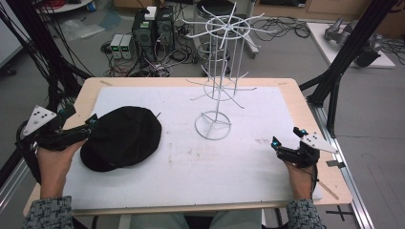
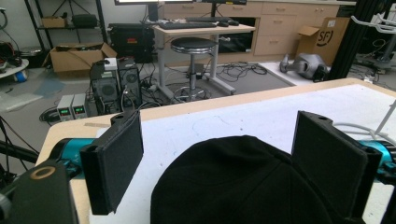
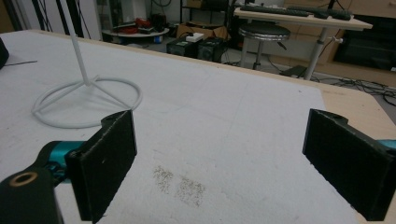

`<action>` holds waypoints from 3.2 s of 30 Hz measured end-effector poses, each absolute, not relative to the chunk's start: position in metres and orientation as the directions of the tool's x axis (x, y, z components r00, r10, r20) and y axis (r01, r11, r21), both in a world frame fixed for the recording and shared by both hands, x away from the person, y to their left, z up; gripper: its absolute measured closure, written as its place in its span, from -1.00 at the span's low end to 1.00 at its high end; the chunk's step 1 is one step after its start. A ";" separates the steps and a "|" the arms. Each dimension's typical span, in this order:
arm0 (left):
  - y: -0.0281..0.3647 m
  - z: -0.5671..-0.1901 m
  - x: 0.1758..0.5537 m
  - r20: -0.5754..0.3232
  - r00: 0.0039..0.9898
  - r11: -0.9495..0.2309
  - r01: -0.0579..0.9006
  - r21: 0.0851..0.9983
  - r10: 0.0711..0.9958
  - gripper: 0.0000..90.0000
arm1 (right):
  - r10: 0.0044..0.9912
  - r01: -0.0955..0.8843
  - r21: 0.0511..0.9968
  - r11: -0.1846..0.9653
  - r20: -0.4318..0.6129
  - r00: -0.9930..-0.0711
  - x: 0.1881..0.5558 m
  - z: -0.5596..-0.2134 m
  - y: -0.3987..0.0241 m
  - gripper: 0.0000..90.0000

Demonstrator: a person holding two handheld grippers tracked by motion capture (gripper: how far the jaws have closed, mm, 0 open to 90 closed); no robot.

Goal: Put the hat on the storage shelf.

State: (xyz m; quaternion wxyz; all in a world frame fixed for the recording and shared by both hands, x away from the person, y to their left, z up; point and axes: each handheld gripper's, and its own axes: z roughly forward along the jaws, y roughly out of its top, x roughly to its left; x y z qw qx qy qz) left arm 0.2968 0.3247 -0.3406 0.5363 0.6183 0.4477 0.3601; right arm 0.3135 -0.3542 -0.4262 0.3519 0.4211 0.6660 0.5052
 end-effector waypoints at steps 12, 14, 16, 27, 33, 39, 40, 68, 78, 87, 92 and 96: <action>0.324 -0.338 0.295 -0.038 0.338 -0.016 0.153 0.988 0.940 -0.63 | 0.916 0.207 0.968 0.139 -0.046 -0.398 0.313 -0.426 -0.354 -0.80; 0.323 -0.339 0.296 -0.033 0.338 -0.021 0.155 0.988 0.941 -0.62 | 0.916 0.205 0.968 0.141 -0.049 -0.398 0.313 -0.426 -0.353 -0.80; 0.322 -0.339 0.296 -0.033 0.339 -0.021 0.154 0.988 0.940 -0.62 | 0.916 0.206 0.968 0.140 -0.048 -0.398 0.313 -0.426 -0.353 -0.80; 0.303 -0.354 0.309 -0.036 0.398 -0.029 0.154 0.988 0.917 -0.62 | 0.916 0.206 0.968 0.141 -0.048 -0.399 0.313 -0.426 -0.353 -0.80; 0.286 -0.370 0.320 0.045 0.416 -0.133 0.184 0.974 0.908 -0.60 | 0.917 0.205 0.970 0.131 -0.039 -0.397 0.312 -0.426 -0.356 -0.80; 0.277 -0.380 0.330 0.076 0.448 -0.196 0.228 0.954 0.891 -0.55 | 0.918 0.209 0.971 0.119 -0.028 -0.394 0.310 -0.426 -0.360 -0.80; 0.275 -0.382 0.332 0.082 0.455 -0.207 0.232 0.950 0.887 -0.55 | 0.918 0.209 0.971 0.119 -0.027 -0.395 0.309 -0.426 -0.360 -0.80; 0.228 -0.392 0.355 0.174 0.467 -0.369 0.366 0.854 0.867 -0.52 | 0.931 0.216 0.970 0.107 -0.022 -0.365 0.294 -0.428 -0.374 -0.80; 0.223 -0.396 0.357 0.220 0.489 -0.442 0.403 0.801 0.844 -0.14 | 0.932 0.216 0.971 0.102 -0.018 -0.361 0.292 -0.427 -0.376 -0.80; 0.221 -0.402 0.357 0.246 0.523 -0.496 0.415 0.762 0.816 0.28 | 0.933 0.218 0.971 0.103 -0.019 -0.360 0.292 -0.427 -0.376 -0.80; 0.223 -0.405 0.356 0.280 0.540 -0.534 0.398 0.746 0.794 0.63 | 0.933 0.219 0.971 0.096 -0.011 -0.359 0.292 -0.427 -0.376 -0.80; 0.225 -0.403 0.355 0.264 0.552 -0.521 0.380 0.764 0.791 0.75 | 0.933 0.219 0.970 0.102 -0.016 -0.361 0.293 -0.427 -0.376 -0.80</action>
